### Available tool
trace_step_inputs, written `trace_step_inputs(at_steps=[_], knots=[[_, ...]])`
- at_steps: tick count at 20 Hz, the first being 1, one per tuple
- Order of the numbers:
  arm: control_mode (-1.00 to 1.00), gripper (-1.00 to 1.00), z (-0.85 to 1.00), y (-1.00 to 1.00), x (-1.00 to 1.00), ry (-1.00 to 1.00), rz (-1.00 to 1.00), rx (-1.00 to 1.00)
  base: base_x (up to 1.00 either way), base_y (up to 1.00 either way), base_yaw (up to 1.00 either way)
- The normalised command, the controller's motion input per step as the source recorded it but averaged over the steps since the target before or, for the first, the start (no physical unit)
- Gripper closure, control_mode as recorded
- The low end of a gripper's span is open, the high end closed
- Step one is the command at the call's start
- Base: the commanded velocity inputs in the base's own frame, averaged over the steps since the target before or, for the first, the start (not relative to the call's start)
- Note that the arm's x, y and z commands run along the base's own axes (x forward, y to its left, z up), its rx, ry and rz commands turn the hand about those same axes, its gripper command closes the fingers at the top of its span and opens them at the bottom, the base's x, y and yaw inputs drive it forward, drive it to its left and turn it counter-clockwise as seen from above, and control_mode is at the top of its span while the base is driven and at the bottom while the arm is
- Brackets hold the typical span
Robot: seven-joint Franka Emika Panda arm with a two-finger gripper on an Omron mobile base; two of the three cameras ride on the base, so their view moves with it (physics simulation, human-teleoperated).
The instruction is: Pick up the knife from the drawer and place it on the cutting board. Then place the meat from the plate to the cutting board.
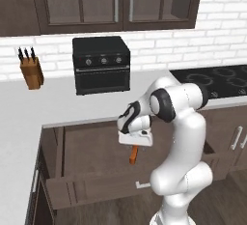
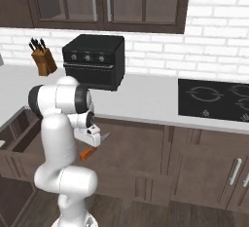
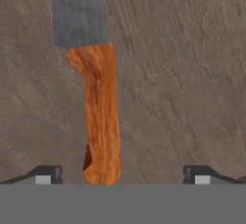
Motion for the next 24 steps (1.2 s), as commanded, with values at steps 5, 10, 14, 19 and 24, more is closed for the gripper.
trace_step_inputs(at_steps=[5,10,14,19,24], knots=[[-1.0,-1.0,-0.33,0.0,0.24,0.0,0.0,-0.01,0.0,0.0,0.0],[-1.0,-1.0,-0.32,0.01,0.25,0.0,0.0,-0.01,0.0,0.0,0.0],[-1.0,-1.0,-0.38,0.0,0.05,0.0,0.0,0.0,0.0,0.0,0.0],[-1.0,1.0,-0.38,0.03,0.0,0.0,0.0,0.0,0.0,0.0,0.0],[-1.0,1.0,-0.14,0.05,0.0,0.0,0.0,0.0,0.0,0.0,0.0]])
